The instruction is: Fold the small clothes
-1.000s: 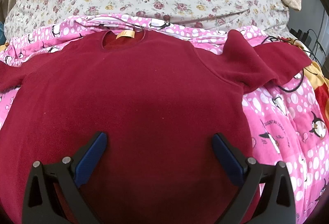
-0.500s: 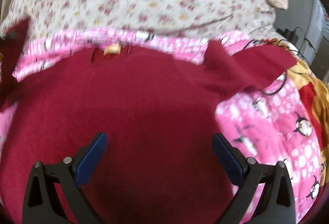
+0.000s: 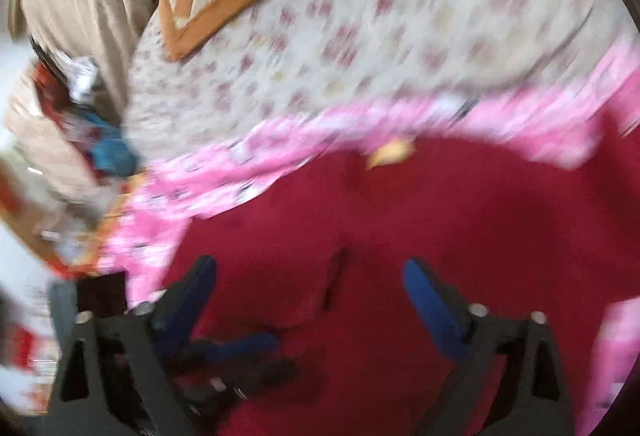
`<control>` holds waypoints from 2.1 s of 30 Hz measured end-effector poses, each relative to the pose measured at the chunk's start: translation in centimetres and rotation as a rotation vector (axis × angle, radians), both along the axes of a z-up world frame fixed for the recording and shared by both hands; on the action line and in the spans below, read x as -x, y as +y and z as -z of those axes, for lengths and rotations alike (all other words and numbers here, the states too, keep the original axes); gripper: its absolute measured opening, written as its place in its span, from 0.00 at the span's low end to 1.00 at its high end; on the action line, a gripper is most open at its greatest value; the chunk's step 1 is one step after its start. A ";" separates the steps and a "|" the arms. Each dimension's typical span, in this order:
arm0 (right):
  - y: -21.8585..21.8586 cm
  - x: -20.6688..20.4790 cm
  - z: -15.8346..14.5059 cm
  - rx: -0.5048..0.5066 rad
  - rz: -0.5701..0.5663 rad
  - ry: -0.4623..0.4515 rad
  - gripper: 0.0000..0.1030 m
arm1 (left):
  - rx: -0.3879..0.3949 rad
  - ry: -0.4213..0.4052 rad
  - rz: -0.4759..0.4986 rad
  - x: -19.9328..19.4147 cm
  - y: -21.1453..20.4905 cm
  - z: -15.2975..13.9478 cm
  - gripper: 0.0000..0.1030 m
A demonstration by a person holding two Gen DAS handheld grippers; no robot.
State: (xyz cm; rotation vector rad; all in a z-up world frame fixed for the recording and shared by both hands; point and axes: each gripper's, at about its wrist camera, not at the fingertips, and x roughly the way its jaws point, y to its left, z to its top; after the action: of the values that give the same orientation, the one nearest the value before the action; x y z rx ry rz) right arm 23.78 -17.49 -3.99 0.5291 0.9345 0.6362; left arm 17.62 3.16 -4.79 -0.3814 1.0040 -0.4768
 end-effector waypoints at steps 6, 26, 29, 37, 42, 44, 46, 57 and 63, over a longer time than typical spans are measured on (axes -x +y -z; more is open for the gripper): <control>0.6 -1.7 4.8 -0.056 0.020 0.160 0.65 | -0.079 -0.014 -0.015 0.5 -1.2 -0.5 0.19; -7.5 -0.3 -0.6 0.311 0.200 -0.004 0.09 | -0.138 -0.100 -0.155 0.9 0.9 0.2 0.19; -11.5 -0.6 -0.7 0.364 0.286 0.037 0.08 | -0.136 -0.103 -0.156 1.0 1.0 0.1 0.19; -13.2 -0.9 0.9 0.454 0.330 0.095 0.08 | -0.047 -0.113 -0.253 1.6 2.8 -0.9 0.19; -13.0 -0.6 1.3 0.473 0.346 0.098 0.09 | -0.014 -0.232 -0.405 2.9 5.9 -3.8 0.19; -13.1 -0.3 0.9 0.451 0.353 0.086 0.10 | -0.001 -0.271 -0.437 2.8 6.8 -4.9 0.19; -13.3 0.2 -0.3 0.414 0.368 0.051 0.17 | -0.031 -0.308 -0.425 1.7 7.1 -6.0 0.19; -7.8 0.1 1.8 0.599 0.194 0.022 0.46 | -0.235 -0.091 -0.337 -6.7 6.2 -1.3 0.17; -7.7 -1.0 -0.4 0.488 0.306 -0.076 0.66 | -0.289 -0.205 -0.298 -8.0 4.7 -3.0 0.23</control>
State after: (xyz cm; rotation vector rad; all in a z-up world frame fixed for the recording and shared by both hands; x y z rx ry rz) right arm 24.80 -25.15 -3.60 0.2012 0.8761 0.1385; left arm 25.60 7.82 -1.82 -0.2120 0.7861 -0.0951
